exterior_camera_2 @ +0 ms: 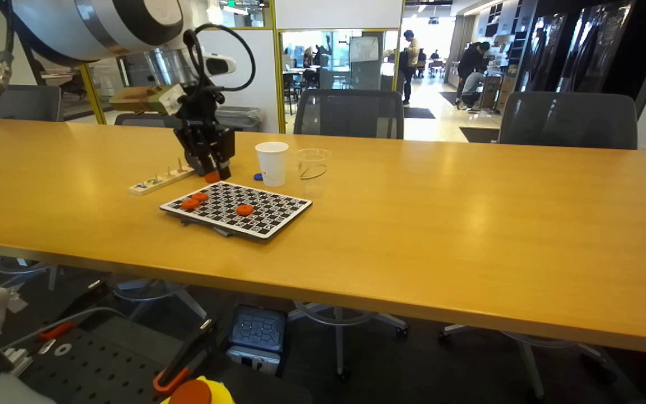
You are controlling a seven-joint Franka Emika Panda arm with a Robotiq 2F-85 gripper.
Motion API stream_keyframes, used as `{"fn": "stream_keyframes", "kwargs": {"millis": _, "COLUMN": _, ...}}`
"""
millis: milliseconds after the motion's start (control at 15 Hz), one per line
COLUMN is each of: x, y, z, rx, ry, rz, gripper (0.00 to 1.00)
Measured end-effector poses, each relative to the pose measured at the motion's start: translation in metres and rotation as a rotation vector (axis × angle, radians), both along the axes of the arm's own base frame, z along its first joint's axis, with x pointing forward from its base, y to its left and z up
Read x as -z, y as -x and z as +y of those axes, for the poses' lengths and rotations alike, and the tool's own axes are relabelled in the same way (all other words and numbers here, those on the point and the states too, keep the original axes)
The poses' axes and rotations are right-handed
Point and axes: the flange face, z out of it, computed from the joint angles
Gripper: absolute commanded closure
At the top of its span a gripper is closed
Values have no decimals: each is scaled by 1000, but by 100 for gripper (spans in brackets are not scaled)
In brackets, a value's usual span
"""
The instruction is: Put the orange rings inside the clear cup. put the blue ring inside the white cup
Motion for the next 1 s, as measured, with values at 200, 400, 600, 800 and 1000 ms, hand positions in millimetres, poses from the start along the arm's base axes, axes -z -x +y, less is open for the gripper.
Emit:
{"fn": "stream_keyframes", "kwargs": {"millis": 200, "x": -21, "y": -28, "z": -25, "rx": 4, "ry": 9, "rz": -45, "gripper": 83}}
{"fn": "stream_keyframes", "kwargs": {"millis": 400, "x": -33, "y": -64, "z": -48, "rx": -5, "ry": 11, "rz": -73, "gripper": 83}}
{"fn": "stream_keyframes", "kwargs": {"millis": 600, "x": -38, "y": -105, "z": -73, "rx": -12, "ry": 16, "rz": -104, "gripper": 83}}
{"fn": "stream_keyframes", "kwargs": {"millis": 800, "x": -33, "y": -148, "z": -97, "rx": -26, "ry": 22, "rz": -117, "gripper": 83}}
{"fn": "stream_keyframes", "kwargs": {"millis": 1000, "x": -22, "y": -189, "z": -112, "rx": -47, "ry": 6, "rz": -125, "gripper": 83}}
